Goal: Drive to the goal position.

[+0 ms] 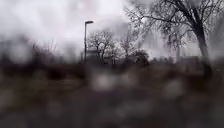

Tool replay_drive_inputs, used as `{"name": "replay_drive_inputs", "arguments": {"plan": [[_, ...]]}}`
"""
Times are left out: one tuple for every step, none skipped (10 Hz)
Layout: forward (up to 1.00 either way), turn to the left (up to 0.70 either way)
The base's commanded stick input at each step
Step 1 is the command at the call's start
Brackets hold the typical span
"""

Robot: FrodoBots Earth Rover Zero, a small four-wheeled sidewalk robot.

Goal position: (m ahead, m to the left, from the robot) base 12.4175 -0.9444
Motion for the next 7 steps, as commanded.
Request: {"name": "replay_drive_inputs", "arguments": {"plan": [[1.0, 0.0], [1.0, 0.0], [1.0, 0.0], [1.0, 0.0], [1.0, 0.0], [1.0, 0.04], [1.0, 0.4]]}}
